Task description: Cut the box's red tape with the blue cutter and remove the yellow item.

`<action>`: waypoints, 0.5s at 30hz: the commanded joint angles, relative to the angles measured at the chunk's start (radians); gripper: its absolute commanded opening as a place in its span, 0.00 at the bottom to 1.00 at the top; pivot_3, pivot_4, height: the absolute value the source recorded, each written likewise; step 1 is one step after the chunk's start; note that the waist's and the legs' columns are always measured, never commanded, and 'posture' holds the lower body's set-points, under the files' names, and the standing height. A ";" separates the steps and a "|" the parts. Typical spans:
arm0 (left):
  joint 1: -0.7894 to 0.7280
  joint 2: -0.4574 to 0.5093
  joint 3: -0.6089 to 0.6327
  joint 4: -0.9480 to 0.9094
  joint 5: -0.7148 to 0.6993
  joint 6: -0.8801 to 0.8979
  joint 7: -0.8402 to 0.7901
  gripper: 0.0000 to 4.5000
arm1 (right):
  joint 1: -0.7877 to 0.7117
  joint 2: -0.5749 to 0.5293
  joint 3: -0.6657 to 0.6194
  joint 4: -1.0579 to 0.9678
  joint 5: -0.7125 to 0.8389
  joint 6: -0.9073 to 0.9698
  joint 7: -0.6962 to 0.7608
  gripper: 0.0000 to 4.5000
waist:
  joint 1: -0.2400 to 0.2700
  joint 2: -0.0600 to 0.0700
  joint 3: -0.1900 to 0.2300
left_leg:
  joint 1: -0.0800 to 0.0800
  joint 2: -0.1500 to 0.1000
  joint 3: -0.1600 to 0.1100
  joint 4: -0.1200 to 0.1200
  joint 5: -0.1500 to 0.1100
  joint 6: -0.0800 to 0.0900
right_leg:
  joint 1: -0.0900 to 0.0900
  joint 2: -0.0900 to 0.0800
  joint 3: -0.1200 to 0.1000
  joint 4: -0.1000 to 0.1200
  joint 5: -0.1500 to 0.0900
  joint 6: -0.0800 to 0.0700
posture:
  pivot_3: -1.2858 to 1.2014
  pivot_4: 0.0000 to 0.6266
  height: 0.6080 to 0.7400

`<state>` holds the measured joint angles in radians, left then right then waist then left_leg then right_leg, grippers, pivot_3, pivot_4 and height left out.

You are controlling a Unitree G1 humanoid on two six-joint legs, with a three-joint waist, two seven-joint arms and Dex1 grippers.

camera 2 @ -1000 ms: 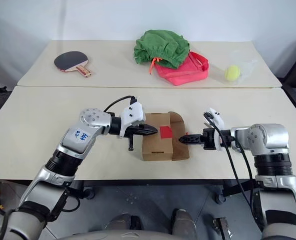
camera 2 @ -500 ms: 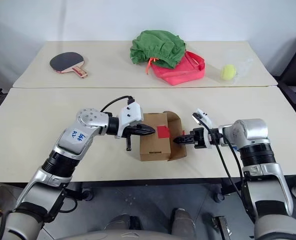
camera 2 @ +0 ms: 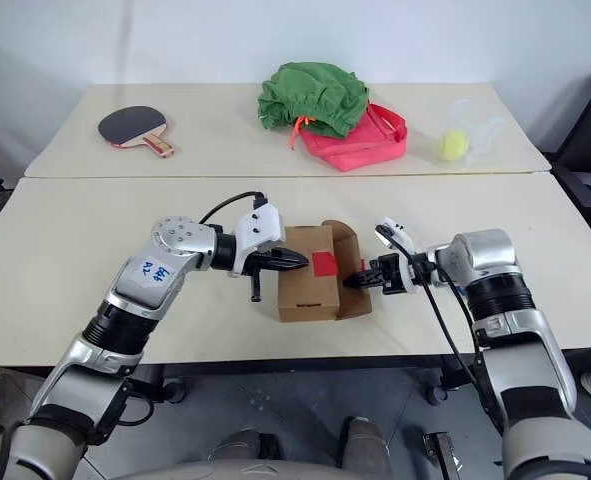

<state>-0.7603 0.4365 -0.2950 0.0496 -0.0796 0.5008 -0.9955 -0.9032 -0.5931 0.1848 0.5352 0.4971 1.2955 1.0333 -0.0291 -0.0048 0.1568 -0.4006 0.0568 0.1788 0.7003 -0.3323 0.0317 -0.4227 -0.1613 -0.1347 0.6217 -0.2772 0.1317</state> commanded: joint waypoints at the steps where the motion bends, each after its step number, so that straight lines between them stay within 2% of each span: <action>1: 0.020 -0.035 -0.029 0.027 -0.005 -0.024 0.001 0.00 | 0.004 -0.076 0.006 -0.056 -0.026 0.106 -0.053 0.01 | 0.005 0.000 0.000 | 0.000 0.000 0.000 0.000 0.000 0.000 | 0.000 0.000 0.000 0.000 0.000 0.000 | 0.52 0.24 1.00; 5: 0.016 -0.104 -0.032 0.062 -0.011 -0.046 0.018 0.00 | -0.004 -0.168 -0.013 -0.147 0.002 0.218 -0.061 0.01 | 0.034 0.000 0.000 | -0.004 -0.003 -0.002 0.001 0.000 0.001 | -0.001 -0.003 0.000 -0.001 0.000 0.000 | 0.52 0.24 1.00; 8: 0.016 -0.175 -0.059 0.098 -0.011 -0.081 0.030 0.00 | -0.018 -0.284 -0.016 -0.235 0.061 0.310 -0.061 0.01 | 0.044 0.002 0.001 | -0.006 -0.005 -0.003 0.002 -0.001 0.003 | -0.002 -0.005 0.000 -0.002 0.000 0.000 | 0.52 0.24 1.00; 15: -0.029 -0.353 -0.096 0.226 -0.001 -0.186 0.071 0.00 | -0.085 -0.582 0.091 -0.342 0.275 0.319 -0.101 0.01 | 0.049 0.002 0.001 | -0.007 -0.006 0.000 0.000 -0.001 0.005 | -0.003 -0.006 -0.001 -0.009 0.000 0.000 | 0.52 0.24 1.00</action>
<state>-0.7810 0.1105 -0.3666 0.2409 -0.0920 0.3398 -0.9371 -0.9408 -1.1109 0.2716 0.2511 0.7017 1.6111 0.9393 0.0201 -0.0026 0.1582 -0.4079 0.0510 0.1788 0.7007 -0.3337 0.0368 -0.4253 -0.1676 -0.1356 0.6123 -0.2770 0.1322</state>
